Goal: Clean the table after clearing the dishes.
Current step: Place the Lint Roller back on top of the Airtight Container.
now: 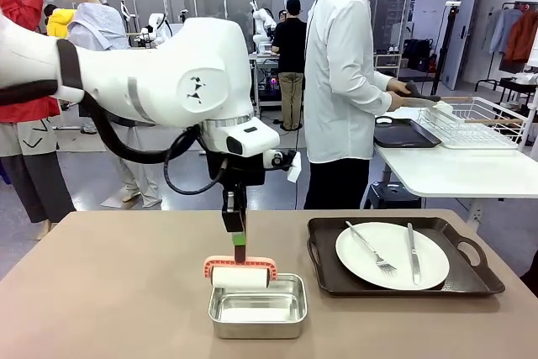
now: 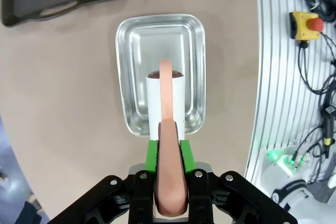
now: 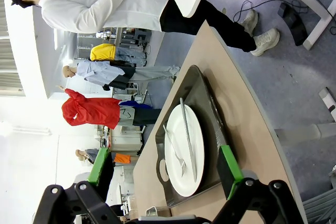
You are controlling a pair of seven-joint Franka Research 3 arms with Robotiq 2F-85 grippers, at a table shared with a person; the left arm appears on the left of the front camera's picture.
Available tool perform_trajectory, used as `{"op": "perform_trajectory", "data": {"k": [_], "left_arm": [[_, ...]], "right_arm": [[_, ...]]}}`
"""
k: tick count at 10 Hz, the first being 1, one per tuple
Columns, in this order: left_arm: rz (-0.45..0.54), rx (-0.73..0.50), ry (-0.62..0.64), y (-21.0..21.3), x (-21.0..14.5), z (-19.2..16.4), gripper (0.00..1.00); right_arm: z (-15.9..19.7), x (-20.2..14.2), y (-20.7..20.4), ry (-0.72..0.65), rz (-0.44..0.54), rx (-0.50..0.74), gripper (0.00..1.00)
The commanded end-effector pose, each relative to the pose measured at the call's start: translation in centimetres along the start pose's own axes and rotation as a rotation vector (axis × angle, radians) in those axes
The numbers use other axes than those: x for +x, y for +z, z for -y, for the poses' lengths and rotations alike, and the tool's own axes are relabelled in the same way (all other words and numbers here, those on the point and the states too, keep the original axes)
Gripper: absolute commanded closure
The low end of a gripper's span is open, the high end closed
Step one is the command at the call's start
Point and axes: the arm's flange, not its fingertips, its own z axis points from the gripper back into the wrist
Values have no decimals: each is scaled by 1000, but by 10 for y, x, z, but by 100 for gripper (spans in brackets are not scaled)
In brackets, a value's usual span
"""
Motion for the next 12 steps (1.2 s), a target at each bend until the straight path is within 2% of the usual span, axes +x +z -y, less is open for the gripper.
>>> {"op": "perform_trajectory", "data": {"k": [1, 3, 4, 5, 6, 10, 12], "left_arm": [[43, -42, -20, -9, 7, -11, 79], [118, -95, 2, -32, 6, -22, 79], [110, -89, 25, -39, 6, -26, 79], [55, -53, 54, -46, 5, -31, 79], [71, -59, 46, -55, 6, -37, 79], [12, -62, 68, -80, 1, -59, 79], [43, -64, 79, -85, -6, -68, 79]], "right_arm": [[-2, 0, 1, -14, 12, 12, 0], [-2, 0, 1, -14, 12, 12, 0], [-2, 0, 1, -14, 12, 12, 0], [-2, 0, 1, -14, 12, 12, 0], [-2, 0, 1, -14, 12, 12, 0], [-2, 0, 1, -14, 12, 12, 0], [-2, 0, 1, -14, 12, 12, 0]]}}
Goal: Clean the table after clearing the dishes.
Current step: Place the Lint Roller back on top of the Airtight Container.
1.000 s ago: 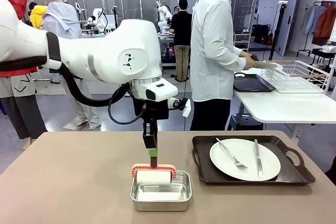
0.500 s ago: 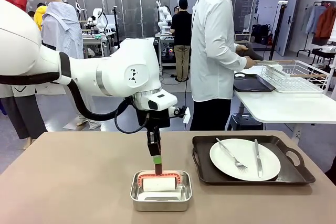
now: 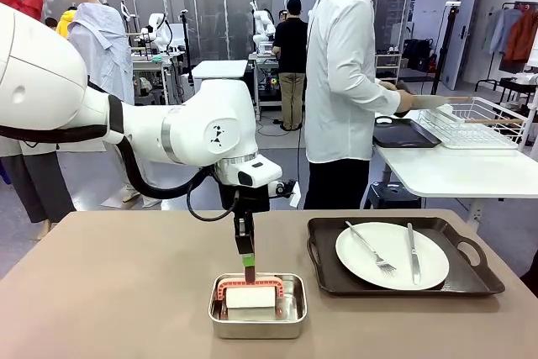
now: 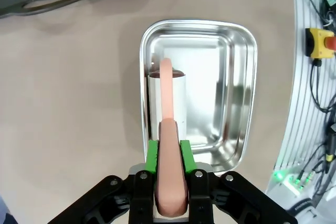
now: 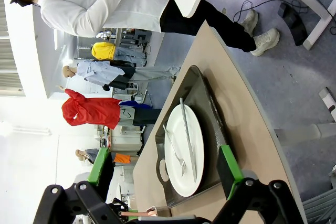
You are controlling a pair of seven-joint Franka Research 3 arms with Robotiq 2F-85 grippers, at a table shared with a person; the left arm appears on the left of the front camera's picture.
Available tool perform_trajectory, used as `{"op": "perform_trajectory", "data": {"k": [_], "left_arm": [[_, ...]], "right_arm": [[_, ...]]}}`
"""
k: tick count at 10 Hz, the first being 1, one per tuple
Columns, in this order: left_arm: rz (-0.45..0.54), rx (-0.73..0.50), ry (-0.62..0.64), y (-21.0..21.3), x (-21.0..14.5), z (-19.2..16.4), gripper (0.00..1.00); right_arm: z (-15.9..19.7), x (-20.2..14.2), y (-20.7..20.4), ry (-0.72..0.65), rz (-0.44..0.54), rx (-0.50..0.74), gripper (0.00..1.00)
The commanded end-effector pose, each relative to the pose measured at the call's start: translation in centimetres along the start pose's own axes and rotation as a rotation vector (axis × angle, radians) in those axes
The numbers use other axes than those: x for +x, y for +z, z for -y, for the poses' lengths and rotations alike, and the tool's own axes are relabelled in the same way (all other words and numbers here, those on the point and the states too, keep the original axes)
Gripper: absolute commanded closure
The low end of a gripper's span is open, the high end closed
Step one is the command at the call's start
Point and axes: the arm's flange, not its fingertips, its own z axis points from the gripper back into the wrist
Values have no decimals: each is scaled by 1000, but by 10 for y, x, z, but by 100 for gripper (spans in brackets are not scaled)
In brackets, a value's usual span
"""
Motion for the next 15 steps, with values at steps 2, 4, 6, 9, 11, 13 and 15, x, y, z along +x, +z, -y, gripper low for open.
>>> {"op": "perform_trajectory", "data": {"k": [2, 4, 6, 9, 11, 13, 15], "left_arm": [[0, 26, 19, 0, -1, -9, 48], [1, 30, 14, 4, 0, -10, 17], [5, 33, 13, 7, -2, -9, 0], [2, 37, 19, 7, -6, -8, 0], [0, 72, 28, 5, -16, -1, 0], [13, 16, 17, 6, -5, -10, 0], [13, 16, 17, 6, -5, -10, 0]], "right_arm": [[-2, 0, 1, -14, 12, 12, 0], [-2, 0, 1, -14, 12, 12, 0], [-2, 0, 1, -14, 12, 12, 0], [-2, 0, 1, -14, 12, 12, 0], [-2, 0, 1, -14, 12, 12, 0], [-2, 0, 1, -14, 12, 12, 0], [-2, 0, 1, -14, 12, 12, 0]]}}
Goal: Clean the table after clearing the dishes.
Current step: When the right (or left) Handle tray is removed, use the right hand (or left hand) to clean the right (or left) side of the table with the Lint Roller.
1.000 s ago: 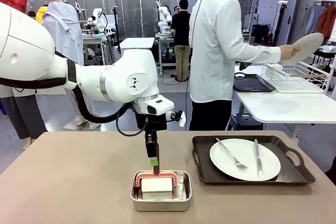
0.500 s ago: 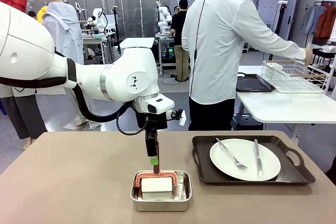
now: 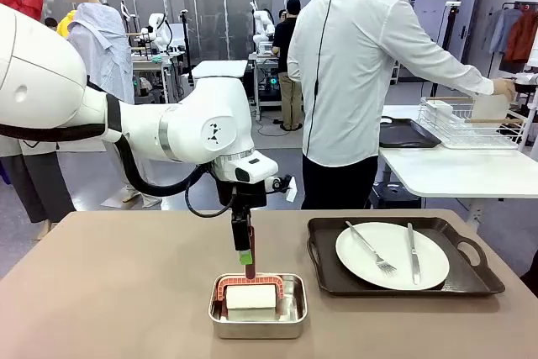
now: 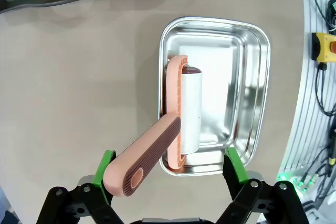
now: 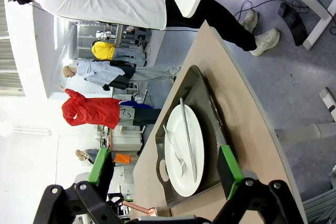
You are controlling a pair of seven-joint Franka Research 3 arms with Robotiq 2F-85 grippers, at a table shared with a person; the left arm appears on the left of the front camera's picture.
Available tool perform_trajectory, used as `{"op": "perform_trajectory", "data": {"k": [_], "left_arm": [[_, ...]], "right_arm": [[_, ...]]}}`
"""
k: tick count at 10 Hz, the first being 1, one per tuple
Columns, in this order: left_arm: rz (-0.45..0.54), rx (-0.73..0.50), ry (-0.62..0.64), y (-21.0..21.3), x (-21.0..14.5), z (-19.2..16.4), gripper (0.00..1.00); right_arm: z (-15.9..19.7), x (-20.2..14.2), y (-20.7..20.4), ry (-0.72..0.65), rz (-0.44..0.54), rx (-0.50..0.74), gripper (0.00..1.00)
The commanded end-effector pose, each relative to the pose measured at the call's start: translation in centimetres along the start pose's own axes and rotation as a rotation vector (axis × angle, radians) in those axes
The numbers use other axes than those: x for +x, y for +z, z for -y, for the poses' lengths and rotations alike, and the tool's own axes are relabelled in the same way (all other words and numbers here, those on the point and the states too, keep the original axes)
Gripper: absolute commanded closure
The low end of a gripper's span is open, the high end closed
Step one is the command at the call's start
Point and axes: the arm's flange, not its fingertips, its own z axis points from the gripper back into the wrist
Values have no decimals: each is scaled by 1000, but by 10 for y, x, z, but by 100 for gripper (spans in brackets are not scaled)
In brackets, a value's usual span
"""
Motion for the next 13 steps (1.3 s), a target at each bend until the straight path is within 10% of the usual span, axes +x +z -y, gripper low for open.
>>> {"op": "perform_trajectory", "data": {"k": [1, 5, 7, 13], "left_arm": [[2, -4, 1, 2, 1, 0, 0], [0, 0, 0, 0, 0, 0, 1], [164, 24, 174, 43, -25, -30, 0], [779, 169, 767, 176, -256, -3, 0]], "right_arm": [[-2, 0, 1, -14, 11, 12, 0], [-2, 0, 1, -14, 11, 12, 0], [-2, 0, 1, -14, 11, 12, 0], [-2, 0, 1, -14, 11, 12, 0]]}}
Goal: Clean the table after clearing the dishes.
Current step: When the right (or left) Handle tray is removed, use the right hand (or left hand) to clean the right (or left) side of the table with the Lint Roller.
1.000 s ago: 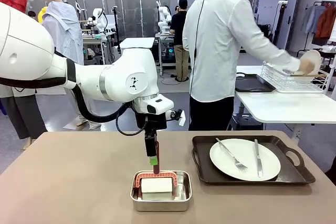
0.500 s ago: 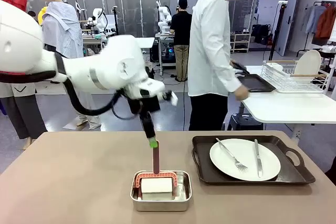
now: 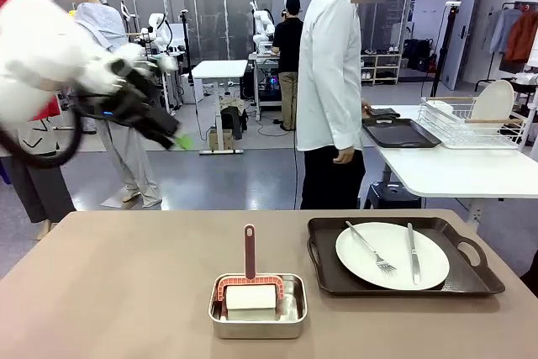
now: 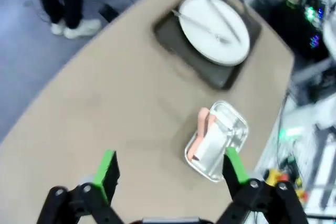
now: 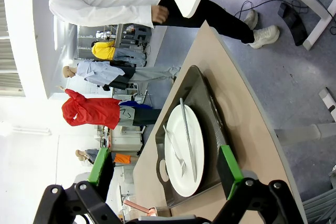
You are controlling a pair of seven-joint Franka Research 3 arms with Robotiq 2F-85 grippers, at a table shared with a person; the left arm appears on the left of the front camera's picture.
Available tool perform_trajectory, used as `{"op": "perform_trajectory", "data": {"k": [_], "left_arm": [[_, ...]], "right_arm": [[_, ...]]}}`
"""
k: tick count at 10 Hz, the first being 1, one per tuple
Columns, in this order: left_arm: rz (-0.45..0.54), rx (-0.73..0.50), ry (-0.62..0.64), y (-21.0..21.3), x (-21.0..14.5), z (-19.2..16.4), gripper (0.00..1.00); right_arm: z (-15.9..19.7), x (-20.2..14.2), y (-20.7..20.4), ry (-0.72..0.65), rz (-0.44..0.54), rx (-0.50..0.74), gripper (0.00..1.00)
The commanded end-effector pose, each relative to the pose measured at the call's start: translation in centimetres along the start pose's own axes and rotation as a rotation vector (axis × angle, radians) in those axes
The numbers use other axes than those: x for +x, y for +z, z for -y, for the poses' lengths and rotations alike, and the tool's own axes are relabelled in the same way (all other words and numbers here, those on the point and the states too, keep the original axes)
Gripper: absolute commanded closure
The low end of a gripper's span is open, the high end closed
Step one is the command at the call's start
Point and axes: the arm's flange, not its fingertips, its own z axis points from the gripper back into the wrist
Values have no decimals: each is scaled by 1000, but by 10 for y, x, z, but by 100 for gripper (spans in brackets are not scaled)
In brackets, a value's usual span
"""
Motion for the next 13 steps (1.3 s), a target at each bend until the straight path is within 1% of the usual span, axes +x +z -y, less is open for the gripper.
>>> {"op": "perform_trajectory", "data": {"k": [1, 2, 3, 4, 5, 6, 7, 8, 10, 11, 12, 13], "left_arm": [[181, 117, 124, 52, -63, -26, 0], [243, 156, 193, 86, -91, -44, 0], [321, 241, 328, 128, -136, -69, 0], [389, 317, 452, 158, -176, -86, 0], [496, 354, 532, 181, -209, -95, 0], [553, 407, 584, 200, -237, -99, 0], [608, 457, 665, 215, -266, -106, 0], [601, 528, 731, 216, -288, -116, 0], [666, 544, 819, 212, -322, -134, 0], [710, 542, 832, 212, -332, -139, 0], [618, 535, 798, 227, -322, -127, 0], [618, 535, 798, 227, -322, -127, 0]], "right_arm": [[-2, 0, 0, -14, 10, 12, 0], [-2, 0, 0, -14, 10, 12, 0], [-2, 0, 0, -14, 10, 12, 0], [-2, 0, 0, -14, 10, 12, 0], [-2, 0, 0, -14, 10, 12, 0], [-2, 0, 0, -14, 10, 12, 0], [-2, 0, 0, -14, 10, 12, 0], [-2, 0, 0, -14, 10, 12, 0], [-2, 0, 0, -14, 10, 12, 0], [-2, 0, 0, -14, 10, 12, 0], [-2, 0, 0, -14, 10, 12, 0], [-2, 0, 0, -14, 10, 12, 0]]}}
